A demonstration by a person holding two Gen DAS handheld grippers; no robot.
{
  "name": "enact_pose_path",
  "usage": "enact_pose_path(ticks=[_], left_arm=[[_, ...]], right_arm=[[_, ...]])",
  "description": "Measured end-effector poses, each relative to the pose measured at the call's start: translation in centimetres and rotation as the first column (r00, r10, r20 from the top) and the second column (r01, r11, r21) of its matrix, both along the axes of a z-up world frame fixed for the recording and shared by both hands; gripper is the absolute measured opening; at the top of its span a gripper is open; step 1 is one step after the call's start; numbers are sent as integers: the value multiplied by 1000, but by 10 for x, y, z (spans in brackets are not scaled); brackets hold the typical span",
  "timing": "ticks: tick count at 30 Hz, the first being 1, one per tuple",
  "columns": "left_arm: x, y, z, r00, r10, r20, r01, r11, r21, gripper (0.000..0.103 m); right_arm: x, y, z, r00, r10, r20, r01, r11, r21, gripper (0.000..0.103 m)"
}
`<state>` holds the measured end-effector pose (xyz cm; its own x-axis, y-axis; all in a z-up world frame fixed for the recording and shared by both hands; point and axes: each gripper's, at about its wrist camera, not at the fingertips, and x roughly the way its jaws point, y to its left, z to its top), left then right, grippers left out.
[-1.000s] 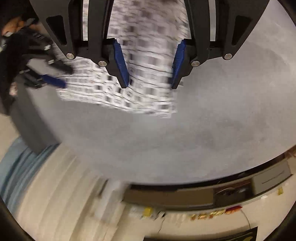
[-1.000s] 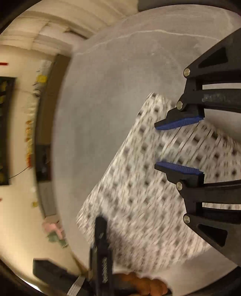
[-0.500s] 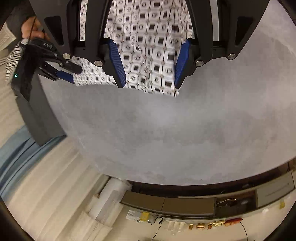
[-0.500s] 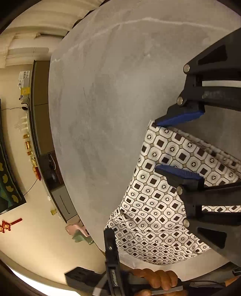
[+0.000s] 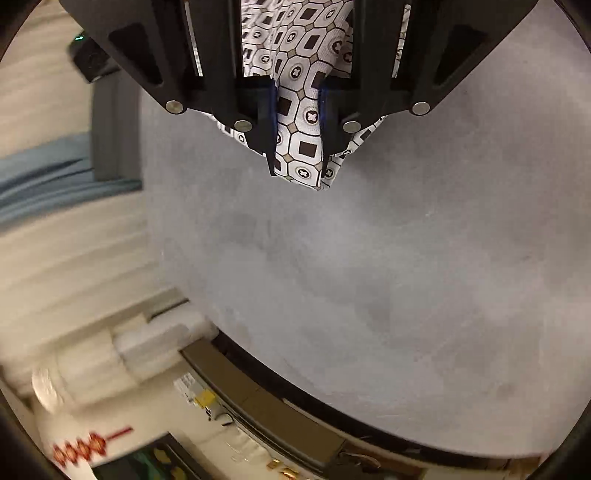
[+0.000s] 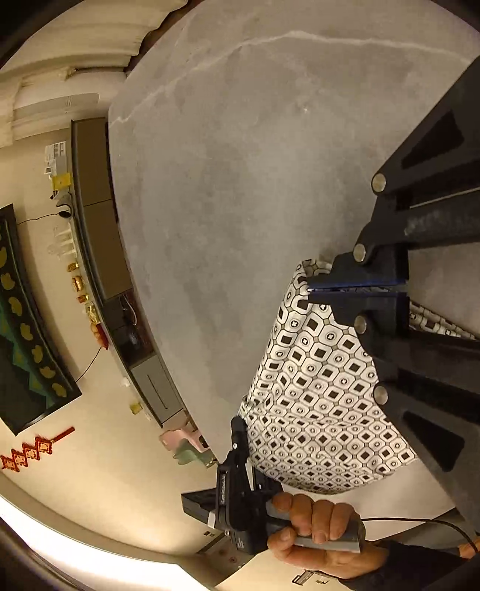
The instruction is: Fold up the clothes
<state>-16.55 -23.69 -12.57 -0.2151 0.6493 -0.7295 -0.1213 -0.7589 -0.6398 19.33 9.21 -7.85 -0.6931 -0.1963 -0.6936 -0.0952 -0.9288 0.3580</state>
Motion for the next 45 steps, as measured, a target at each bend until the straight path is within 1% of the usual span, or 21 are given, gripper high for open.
enact_pose_path(ticks=[3, 4, 7, 8, 10, 11, 12, 14, 15, 17, 19, 20, 21, 23, 26, 30, 32, 35, 41, 43, 45], left_arm=[[1, -7, -1, 999, 33, 42, -34, 999, 27, 22], [5, -10, 7, 999, 38, 30, -39, 999, 28, 23], [25, -21, 34, 997, 17, -69, -17, 1000, -3, 41], [33, -25, 44, 994, 5, -108, -7, 1000, -17, 45], [53, -36, 62, 982, -38, -187, 29, 998, -55, 46], [66, -43, 69, 972, -67, -223, 51, 996, -78, 47], [81, -50, 74, 962, -102, -251, 78, 991, -105, 49], [104, -60, 76, 943, -172, -285, 132, 979, -154, 53], [111, -61, 72, 941, -187, -281, 141, 974, -176, 53], [124, -63, 64, 941, -210, -266, 156, 965, -211, 53], [128, -66, 53, 955, -194, -225, 150, 968, -199, 53], [127, -65, 48, 959, -184, -218, 141, 970, -196, 53], [126, -65, 43, 962, -173, -211, 133, 972, -193, 53], [125, -64, 35, 967, -155, -202, 116, 975, -189, 53], [129, -62, 35, 959, -155, -237, 106, 973, -206, 53], [138, -53, 22, 946, -221, -236, 155, 951, -268, 53], [147, -54, 21, 935, -235, -264, 163, 949, -269, 53], [168, -55, 30, 903, -262, -340, 179, 950, -256, 53], [197, -34, 40, 827, -380, -414, 250, 908, -336, 53], [205, -34, 39, 812, -415, -411, 288, 897, -337, 53], [216, -37, 32, 806, -442, -393, 314, 883, -350, 53]], right_arm=[[-29, 14, -10, 998, -54, 15, 54, 998, 10, 2], [-26, 19, -7, 997, -77, 12, 77, 997, -1, 2], [-4, 21, 7, 999, -43, 10, 44, 995, -89, 9], [7, 18, 9, 1000, -9, 16, 12, 989, -146, 13], [27, -2, 4, 996, 84, 34, -72, 961, -265, 40], [32, -15, 1, 992, 119, 39, -105, 958, -268, 45], [39, -30, 0, 989, 145, 39, -132, 965, -226, 49], [49, -68, 4, 981, 188, 39, -188, 982, -15, 51], [47, -84, 5, 975, 220, 41, -223, 972, 81, 52], [43, -116, 7, 957, 287, 53, -290, 919, 267, 52], [31, -137, 1, 929, 359, 87, -366, 864, 346, 52], [23, -144, -6, 919, 371, 136, -394, 838, 379, 42], [16, -146, -8, 916, 365, 165, -400, 818, 413, 9], [8, -145, -2, 922, 344, 177, -386, 793, 470, 5], [15, -138, 27, 944, 315, 101, -318, 780, 539, 4], [12, -140, 9, 936, 320, 149, -337, 683, 649, 4], [12, -132, 1, 934, 326, 145, -341, 695, 633, 5], [11, -120, -10, 932, 336, 135, -346, 720, 601, 6], [10, -95, -33, 928, 354, 113, -357, 766, 534, 9], [5, -84, -34, 933, 346, 98, -348, 802, 486, 15], [0, -81, -35, 934, 347, 83, -346, 820, 456, 15]])
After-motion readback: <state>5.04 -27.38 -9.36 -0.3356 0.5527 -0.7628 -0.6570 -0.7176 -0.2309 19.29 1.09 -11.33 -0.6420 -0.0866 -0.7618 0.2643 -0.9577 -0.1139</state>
